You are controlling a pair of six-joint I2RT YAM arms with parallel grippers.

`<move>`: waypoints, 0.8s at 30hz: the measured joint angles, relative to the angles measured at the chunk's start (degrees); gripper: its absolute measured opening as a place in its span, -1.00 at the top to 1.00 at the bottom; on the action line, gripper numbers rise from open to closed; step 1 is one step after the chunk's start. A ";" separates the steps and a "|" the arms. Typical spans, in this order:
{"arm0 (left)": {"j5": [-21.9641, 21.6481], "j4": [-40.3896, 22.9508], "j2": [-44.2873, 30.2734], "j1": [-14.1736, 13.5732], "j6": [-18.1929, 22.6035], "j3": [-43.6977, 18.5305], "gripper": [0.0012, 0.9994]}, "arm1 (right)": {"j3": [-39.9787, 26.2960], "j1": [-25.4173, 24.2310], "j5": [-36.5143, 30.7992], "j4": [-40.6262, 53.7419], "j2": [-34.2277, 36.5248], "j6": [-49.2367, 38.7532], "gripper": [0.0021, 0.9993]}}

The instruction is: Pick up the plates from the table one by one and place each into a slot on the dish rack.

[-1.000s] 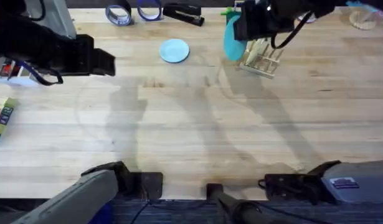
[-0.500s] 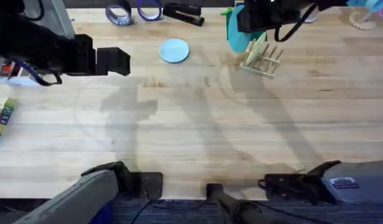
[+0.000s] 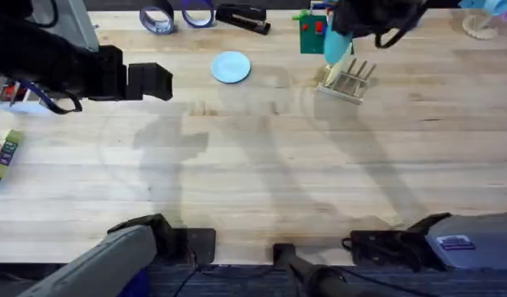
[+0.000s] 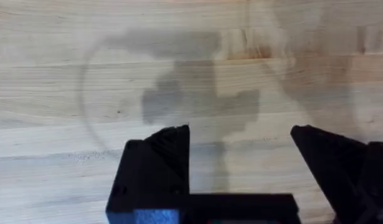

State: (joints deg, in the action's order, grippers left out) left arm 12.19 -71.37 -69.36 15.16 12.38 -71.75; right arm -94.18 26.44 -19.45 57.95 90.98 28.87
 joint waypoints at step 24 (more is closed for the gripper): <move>0.00 0.04 0.00 0.00 -0.02 0.00 -0.99 | -7.09 -2.95 -6.26 11.23 -0.13 17.22 0.94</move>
State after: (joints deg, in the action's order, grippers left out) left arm 12.19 -71.33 -69.36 15.16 12.36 -71.75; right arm -101.27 23.49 -25.71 69.18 90.85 46.09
